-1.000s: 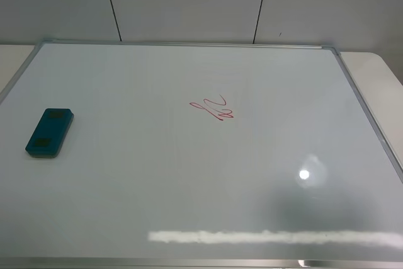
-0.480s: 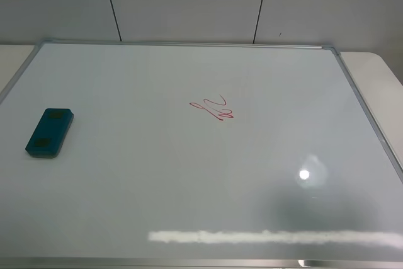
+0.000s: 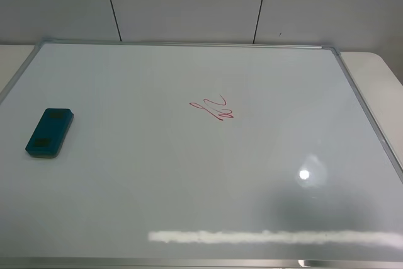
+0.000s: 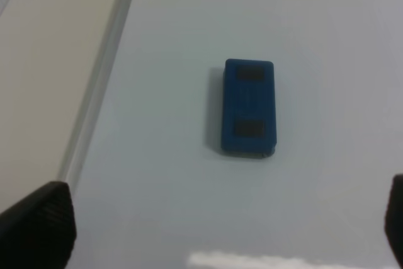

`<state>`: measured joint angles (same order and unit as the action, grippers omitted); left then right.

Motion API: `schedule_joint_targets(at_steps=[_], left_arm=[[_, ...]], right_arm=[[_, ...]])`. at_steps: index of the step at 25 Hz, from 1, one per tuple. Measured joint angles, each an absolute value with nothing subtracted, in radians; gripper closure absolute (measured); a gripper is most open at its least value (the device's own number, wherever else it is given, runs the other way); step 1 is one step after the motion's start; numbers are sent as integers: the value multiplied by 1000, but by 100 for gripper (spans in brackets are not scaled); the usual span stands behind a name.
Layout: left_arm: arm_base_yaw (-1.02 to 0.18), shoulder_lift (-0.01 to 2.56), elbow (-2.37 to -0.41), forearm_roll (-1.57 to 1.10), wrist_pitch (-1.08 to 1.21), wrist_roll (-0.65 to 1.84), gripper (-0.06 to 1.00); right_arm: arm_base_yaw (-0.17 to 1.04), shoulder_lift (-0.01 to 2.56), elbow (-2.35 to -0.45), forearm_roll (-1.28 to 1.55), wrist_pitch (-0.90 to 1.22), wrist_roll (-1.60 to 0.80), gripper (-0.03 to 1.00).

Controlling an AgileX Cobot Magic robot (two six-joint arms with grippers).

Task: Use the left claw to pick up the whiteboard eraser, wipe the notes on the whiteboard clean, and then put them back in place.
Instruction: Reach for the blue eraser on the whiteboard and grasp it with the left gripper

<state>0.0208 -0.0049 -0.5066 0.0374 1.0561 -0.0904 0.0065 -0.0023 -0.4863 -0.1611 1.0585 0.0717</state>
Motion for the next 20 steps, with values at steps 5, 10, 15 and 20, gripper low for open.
schedule_joint_targets(at_steps=[5, 10, 15, 20], left_arm=[[21, -5, -507, 37, 1056, -88, -5], [21, -5, -507, 37, 1056, -87, -5], [21, -5, -507, 37, 1056, -88, -5], [21, 8, -507, 43, 1055, -88, -5]], right_arm=[[6, -2, -486, -161, 1058, 72, -2], [6, -2, -486, -161, 1058, 72, -2], [6, -2, -486, -161, 1058, 72, -2], [6, -2, -486, -161, 1058, 72, -2]])
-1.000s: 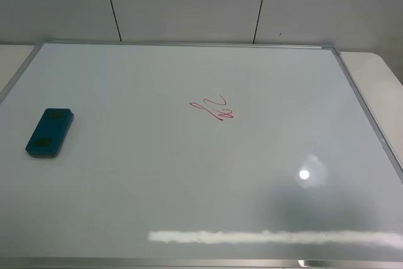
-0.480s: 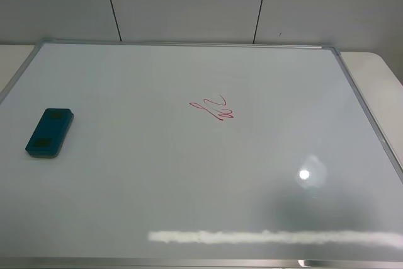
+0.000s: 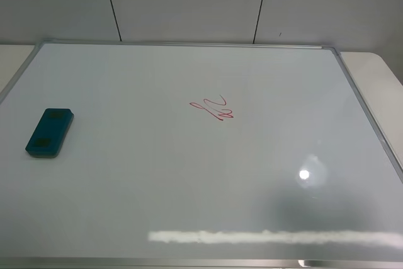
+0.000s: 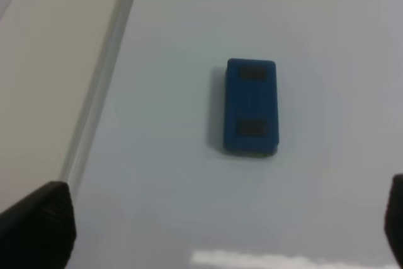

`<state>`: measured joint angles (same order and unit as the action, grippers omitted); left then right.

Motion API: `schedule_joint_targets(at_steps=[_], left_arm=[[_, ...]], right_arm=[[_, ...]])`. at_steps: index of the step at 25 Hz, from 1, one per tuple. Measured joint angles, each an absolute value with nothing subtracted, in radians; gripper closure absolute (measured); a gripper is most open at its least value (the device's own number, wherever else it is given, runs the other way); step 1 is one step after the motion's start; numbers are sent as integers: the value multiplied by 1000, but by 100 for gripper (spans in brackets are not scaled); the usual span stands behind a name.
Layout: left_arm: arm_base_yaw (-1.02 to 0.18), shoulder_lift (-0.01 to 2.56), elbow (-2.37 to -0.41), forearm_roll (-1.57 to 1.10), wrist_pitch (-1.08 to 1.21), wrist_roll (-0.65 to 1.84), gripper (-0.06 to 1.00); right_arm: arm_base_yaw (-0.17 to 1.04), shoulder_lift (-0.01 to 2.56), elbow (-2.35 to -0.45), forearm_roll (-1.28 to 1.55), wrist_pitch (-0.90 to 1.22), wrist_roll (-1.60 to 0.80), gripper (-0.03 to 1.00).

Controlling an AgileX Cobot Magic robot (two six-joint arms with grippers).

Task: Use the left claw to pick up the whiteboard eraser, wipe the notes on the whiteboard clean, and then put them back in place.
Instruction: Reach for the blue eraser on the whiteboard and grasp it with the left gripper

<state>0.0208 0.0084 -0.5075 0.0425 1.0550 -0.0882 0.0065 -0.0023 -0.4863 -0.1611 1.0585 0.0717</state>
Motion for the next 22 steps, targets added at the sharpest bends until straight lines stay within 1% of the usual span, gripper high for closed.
schedule_joint_targets(at_steps=[4, 11, 17, 22], left_arm=[[21, 126, -542, 49, 1002, -90, -5], [21, 475, -628, 64, 915, -91, -5], [21, 833, -750, 21, 919, -89, -5], [21, 1051, -828, -30, 972, -73, -5]], right_arm=[[6, -2, -486, -161, 1058, 72, -2], [6, -2, -486, -161, 1058, 72, -2], [6, -2, -486, -161, 1058, 72, -2], [6, -2, -486, -161, 1058, 72, -2]])
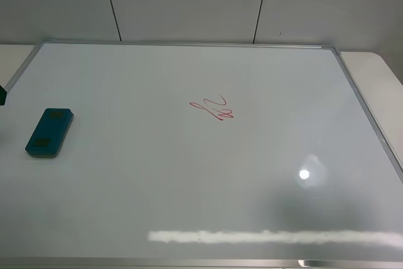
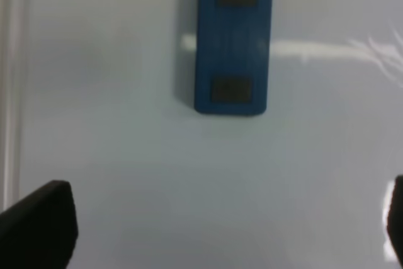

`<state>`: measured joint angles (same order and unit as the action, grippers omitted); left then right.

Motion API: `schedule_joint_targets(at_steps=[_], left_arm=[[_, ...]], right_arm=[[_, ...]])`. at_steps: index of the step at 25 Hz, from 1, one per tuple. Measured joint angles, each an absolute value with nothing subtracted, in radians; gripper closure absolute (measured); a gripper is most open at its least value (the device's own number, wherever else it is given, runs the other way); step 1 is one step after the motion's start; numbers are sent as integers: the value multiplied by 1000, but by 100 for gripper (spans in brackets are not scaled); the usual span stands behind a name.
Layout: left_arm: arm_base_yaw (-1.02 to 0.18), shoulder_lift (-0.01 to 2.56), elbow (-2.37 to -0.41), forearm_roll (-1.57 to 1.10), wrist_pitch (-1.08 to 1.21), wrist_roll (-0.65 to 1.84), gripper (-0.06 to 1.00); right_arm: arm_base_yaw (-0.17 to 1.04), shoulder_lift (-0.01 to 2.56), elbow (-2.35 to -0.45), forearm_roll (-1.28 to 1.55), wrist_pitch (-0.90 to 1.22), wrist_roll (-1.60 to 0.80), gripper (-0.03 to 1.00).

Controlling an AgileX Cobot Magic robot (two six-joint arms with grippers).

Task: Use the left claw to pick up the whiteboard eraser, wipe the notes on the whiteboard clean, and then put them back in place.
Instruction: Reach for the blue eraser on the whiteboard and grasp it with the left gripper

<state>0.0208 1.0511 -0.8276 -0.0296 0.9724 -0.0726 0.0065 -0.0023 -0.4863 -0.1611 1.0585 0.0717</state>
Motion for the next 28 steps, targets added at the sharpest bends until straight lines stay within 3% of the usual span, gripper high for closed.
schedule_joint_targets(at_steps=[28], left_arm=[[9, 1504, -879, -81, 877, 46, -5]], right_arm=[[6, -2, -486, -161, 1058, 72, -2]])
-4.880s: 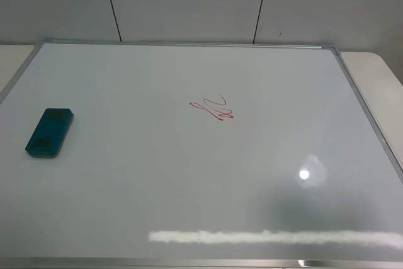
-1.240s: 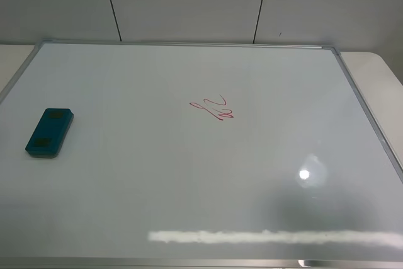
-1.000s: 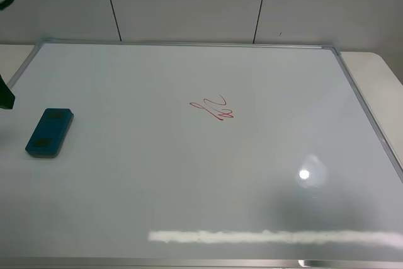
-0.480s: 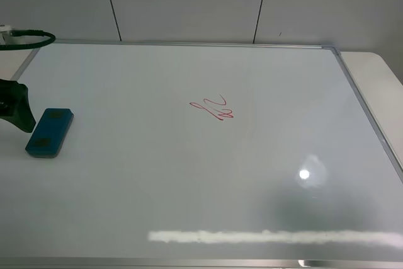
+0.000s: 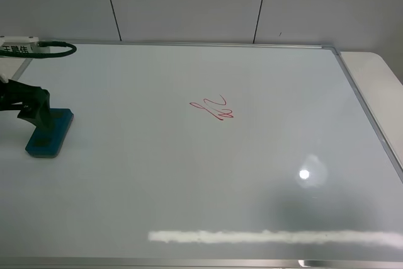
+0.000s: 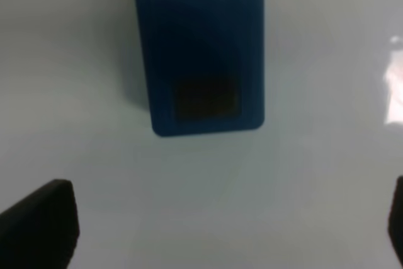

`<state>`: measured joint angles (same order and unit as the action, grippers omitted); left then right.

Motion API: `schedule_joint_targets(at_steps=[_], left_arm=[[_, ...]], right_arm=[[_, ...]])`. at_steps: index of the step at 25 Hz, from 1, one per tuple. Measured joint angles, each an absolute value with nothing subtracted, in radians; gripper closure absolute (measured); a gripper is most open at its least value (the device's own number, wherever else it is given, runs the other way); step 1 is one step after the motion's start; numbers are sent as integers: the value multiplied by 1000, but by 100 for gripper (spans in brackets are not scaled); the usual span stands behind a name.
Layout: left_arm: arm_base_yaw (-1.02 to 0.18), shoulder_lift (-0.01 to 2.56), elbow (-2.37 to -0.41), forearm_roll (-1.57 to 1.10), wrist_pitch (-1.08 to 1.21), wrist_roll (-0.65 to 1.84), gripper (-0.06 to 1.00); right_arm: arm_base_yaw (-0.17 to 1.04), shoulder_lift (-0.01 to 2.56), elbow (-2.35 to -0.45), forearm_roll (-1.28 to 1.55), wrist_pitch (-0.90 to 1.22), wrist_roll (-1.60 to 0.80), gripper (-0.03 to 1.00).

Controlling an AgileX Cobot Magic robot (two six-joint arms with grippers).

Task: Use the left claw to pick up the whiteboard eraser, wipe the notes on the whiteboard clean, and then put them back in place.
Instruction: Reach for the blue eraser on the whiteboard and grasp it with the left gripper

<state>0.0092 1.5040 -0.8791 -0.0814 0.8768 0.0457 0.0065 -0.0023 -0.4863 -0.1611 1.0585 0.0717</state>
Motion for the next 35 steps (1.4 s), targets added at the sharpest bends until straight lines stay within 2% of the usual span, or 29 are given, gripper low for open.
schedule_joint_targets(at_steps=[16, 35], left_arm=[[-12, 1711, -946, -52, 796, 26, -5], [-12, 1809, -947, -15, 669, 25, -5]], right_arm=[[6, -2, -486, -161, 1058, 72, -2], [6, -2, -486, -161, 1058, 72, -2]])
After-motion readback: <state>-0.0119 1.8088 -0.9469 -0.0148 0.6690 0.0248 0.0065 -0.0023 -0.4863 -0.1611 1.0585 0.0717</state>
